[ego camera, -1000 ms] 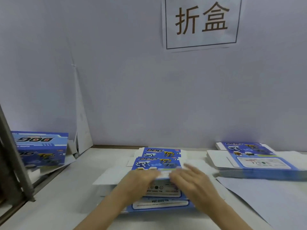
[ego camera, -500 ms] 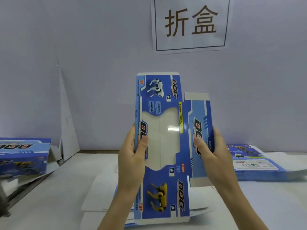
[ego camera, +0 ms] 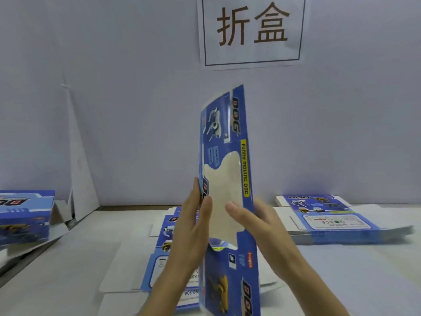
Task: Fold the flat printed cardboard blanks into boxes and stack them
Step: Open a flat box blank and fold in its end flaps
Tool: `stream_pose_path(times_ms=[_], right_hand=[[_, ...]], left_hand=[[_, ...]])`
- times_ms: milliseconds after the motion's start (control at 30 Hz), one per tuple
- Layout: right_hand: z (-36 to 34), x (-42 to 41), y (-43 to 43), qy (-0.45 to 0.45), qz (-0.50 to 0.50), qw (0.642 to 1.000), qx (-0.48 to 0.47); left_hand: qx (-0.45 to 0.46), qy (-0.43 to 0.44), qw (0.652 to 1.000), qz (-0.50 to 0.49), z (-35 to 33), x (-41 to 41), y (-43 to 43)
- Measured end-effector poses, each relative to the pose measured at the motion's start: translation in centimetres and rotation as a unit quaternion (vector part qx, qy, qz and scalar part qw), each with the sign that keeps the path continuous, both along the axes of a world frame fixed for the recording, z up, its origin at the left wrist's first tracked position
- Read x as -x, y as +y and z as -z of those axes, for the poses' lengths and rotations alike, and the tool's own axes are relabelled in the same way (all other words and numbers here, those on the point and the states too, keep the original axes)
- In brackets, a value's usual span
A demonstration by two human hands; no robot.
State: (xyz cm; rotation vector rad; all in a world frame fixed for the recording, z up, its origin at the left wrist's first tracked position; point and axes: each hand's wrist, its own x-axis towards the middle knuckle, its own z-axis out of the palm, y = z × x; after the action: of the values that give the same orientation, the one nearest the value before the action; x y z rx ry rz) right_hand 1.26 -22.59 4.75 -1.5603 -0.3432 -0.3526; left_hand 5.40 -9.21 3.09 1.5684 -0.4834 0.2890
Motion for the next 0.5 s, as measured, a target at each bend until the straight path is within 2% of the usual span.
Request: stream_pose_path(times_ms=[133, 200, 300, 433, 500], right_hand=[[-0.5, 0.2, -2.3, 0.022, -0.011, 0.998, -0.057], [-0.4, 0.1, -3.1, 0.047, -0.027, 0.997, -0.061], [-0.2, -0.1, -3.7, 0.063, -0.017, 0.997, -0.047], [0.0, -0.1, -3.8, 0.053, 0.035, 0.996, -0.055], [0.1, -0.1, -3.7, 0.056, 0.041, 0.995, -0.075]], left_hand=[[0.039, 0.035, 0.998, 0.031, -1.5, -0.7, 3.8], [0.022, 0.070, 0.997, 0.034, -1.8, -0.7, 4.6], [0.026, 0.097, 0.995, 0.009, -1.6, -0.7, 4.4], [0.055, 0.083, 0.993, -0.065, -1.1, -0.8, 3.6], [0.073, 0.081, 0.992, -0.071, -1.2, -0.7, 3.6]])
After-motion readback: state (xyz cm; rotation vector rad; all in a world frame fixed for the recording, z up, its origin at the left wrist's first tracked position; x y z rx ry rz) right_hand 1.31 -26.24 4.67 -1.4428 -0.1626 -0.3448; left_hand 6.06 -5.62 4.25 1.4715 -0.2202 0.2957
